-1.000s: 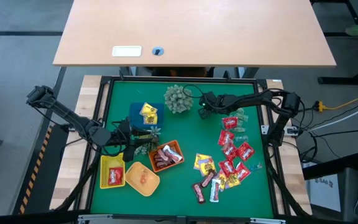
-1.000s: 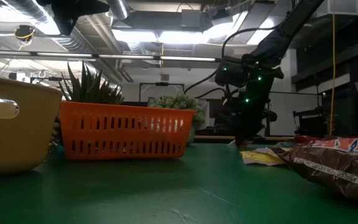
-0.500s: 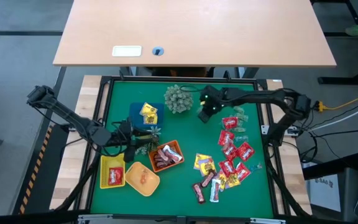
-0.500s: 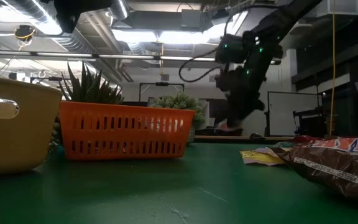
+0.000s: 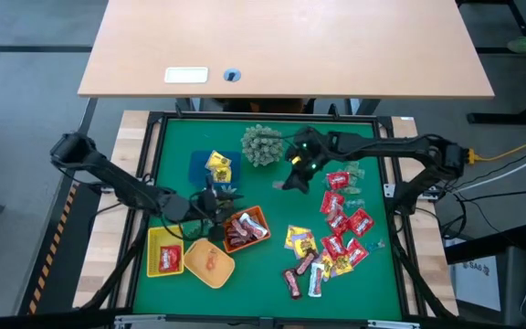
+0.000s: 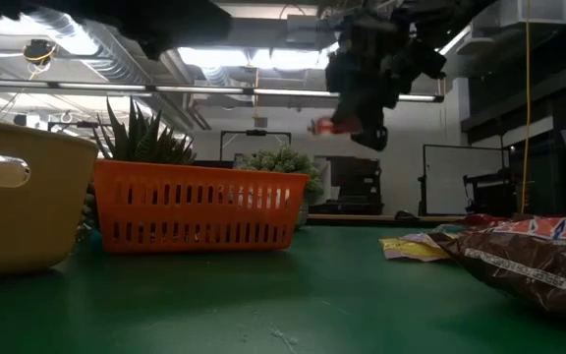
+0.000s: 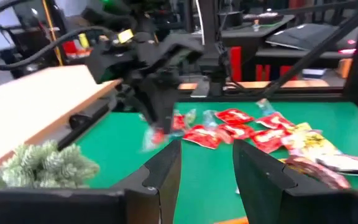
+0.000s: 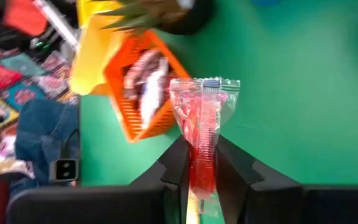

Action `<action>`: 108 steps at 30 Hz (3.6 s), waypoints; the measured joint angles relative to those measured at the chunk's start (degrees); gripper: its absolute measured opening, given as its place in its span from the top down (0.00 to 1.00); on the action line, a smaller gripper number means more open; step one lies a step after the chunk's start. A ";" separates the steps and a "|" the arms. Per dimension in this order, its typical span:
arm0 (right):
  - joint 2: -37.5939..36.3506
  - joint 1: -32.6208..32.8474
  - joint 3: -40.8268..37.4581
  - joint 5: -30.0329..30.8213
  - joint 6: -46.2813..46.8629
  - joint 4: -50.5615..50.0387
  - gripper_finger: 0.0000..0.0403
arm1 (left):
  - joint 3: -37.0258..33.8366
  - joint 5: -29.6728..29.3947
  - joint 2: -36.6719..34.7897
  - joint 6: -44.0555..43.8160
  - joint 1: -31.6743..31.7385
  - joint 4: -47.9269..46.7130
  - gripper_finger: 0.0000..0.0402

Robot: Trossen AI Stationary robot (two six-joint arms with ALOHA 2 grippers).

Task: Sort candy
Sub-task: Put the red gummy into the light orange bin

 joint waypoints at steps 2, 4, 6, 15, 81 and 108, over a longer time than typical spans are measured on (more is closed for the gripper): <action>0.00 1.81 0.02 -0.02 0.08 2.25 0.85 | 0.00 -0.03 2.37 1.65 1.04 3.22 0.67; 0.00 3.51 0.02 -0.02 0.12 4.34 0.85 | 0.00 0.01 4.37 2.82 2.04 5.90 0.67; 0.00 5.16 0.02 -0.02 0.14 6.58 0.85 | 0.00 0.61 5.95 3.78 2.91 7.71 0.67; 0.00 10.52 0.02 3.69 0.15 16.49 0.85 | 0.00 6.90 9.87 7.67 5.86 12.20 0.67; -0.14 11.21 0.05 2.34 2.21 23.35 0.50 | 0.00 19.39 9.74 7.33 8.81 16.83 1.00; -5.92 9.50 0.11 -0.34 -9.36 -8.21 0.45 | 0.00 43.37 0.80 -55.39 -10.60 -23.30 1.00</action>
